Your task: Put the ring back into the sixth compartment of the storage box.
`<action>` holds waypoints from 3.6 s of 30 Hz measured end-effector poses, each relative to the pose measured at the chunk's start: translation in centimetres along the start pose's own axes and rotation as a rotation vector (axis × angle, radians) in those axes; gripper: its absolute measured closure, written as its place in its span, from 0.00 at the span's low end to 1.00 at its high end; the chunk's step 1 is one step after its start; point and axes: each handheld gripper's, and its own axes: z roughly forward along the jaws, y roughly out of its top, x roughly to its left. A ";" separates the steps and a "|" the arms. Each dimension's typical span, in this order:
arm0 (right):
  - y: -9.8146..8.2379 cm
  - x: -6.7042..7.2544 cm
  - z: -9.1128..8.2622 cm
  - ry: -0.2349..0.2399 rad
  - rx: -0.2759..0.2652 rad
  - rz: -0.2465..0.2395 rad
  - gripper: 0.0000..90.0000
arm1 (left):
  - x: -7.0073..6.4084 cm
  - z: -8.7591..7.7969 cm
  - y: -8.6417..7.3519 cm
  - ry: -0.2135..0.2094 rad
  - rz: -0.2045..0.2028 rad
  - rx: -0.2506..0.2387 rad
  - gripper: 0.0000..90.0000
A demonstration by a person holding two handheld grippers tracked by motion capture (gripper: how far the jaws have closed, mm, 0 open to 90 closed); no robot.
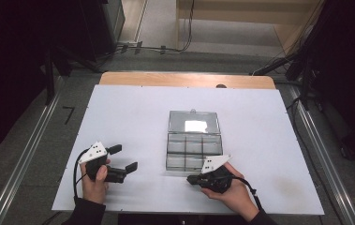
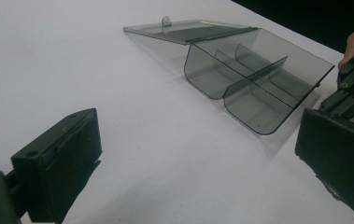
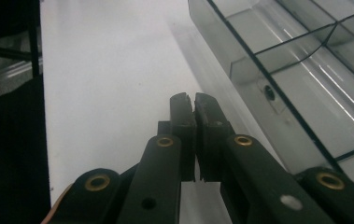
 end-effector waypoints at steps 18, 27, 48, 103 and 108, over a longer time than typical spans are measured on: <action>0.9 0.1 -1.8 0.023 -0.046 -0.002 0.95 | 0.0 0.1 0.0 0.000 -0.001 0.003 0.00; 1.2 0.2 -2.5 0.029 -0.059 -0.009 0.95 | -0.1 0.1 0.0 0.000 -0.001 0.001 0.00; 1.6 -0.1 -3.7 0.029 -0.089 0.001 0.95 | -0.2 0.2 0.0 0.001 0.006 0.003 0.00; 1.6 -2.0 -7.4 -0.047 -0.149 0.044 0.95 | -0.5 0.2 0.1 0.005 0.017 0.001 0.00; 1.4 -2.4 -7.8 -0.060 -0.155 0.052 0.95 | -0.4 0.3 0.1 0.004 0.016 0.003 0.00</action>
